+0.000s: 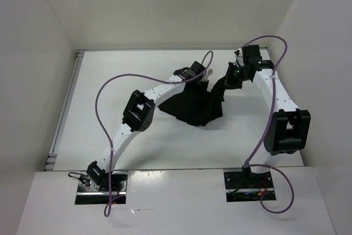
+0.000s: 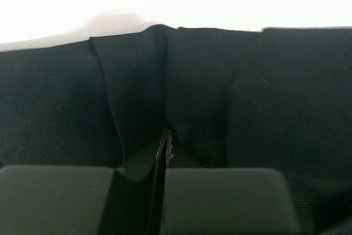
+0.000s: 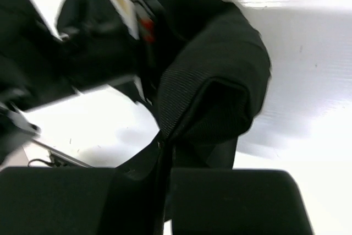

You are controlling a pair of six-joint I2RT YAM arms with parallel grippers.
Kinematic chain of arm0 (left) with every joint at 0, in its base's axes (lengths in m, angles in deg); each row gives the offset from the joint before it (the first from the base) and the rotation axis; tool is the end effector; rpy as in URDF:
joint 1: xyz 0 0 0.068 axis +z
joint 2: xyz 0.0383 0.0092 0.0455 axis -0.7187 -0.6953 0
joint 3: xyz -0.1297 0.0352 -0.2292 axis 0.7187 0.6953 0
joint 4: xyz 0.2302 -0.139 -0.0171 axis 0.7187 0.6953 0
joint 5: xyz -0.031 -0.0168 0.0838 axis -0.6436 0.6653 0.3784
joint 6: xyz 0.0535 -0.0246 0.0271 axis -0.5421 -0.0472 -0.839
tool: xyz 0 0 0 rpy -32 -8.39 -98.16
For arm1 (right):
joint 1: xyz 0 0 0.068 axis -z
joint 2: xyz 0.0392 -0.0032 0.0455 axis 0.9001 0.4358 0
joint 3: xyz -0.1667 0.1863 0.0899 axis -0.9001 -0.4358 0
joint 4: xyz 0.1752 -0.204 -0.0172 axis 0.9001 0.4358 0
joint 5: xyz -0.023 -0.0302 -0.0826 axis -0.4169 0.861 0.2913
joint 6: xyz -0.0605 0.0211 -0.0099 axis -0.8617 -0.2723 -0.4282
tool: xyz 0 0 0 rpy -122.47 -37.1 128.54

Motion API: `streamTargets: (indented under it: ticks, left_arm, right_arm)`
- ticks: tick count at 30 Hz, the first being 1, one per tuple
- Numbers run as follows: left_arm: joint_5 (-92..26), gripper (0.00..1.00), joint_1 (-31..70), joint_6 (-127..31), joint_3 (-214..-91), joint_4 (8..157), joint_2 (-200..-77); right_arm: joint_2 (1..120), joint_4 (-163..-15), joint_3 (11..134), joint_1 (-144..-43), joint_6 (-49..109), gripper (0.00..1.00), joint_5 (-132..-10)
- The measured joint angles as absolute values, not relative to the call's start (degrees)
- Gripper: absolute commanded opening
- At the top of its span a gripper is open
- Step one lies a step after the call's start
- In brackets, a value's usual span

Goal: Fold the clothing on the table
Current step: Fold the skirt

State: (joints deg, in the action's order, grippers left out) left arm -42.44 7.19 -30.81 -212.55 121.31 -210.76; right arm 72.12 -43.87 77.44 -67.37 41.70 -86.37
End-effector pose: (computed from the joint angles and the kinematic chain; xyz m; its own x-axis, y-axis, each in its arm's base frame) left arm 0.4369 -0.3702 0.1464 -0.8941 0.1284 -0.4291 0.3552 0.7869 -0.5046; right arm 0.3549 0.0396 0.2748 -0.8830 0.2451 -0.4003 0.0240 0.8753 0.4830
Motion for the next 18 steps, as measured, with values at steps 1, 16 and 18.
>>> streamTargets:
  ticks: [1, 16, 18]
  left_arm:
    - [-43.0, 0.01, 6.4, -30.8, -213.6, 121.6, -211.3]
    - [-38.0, 0.30, 21.2, -31.1, -206.8, 123.1, -199.4]
    - [-35.6, 0.25, 25.8, -31.1, -204.6, 122.1, -196.4]
  right_arm:
    - [71.8, -43.5, 77.8, -67.1, 41.7, 0.00, -86.3]
    - [70.9, -42.6, 79.9, -66.5, 43.2, 0.00, -86.6]
    - [70.9, -42.5, 80.2, -66.5, 43.2, 0.00, -86.6]
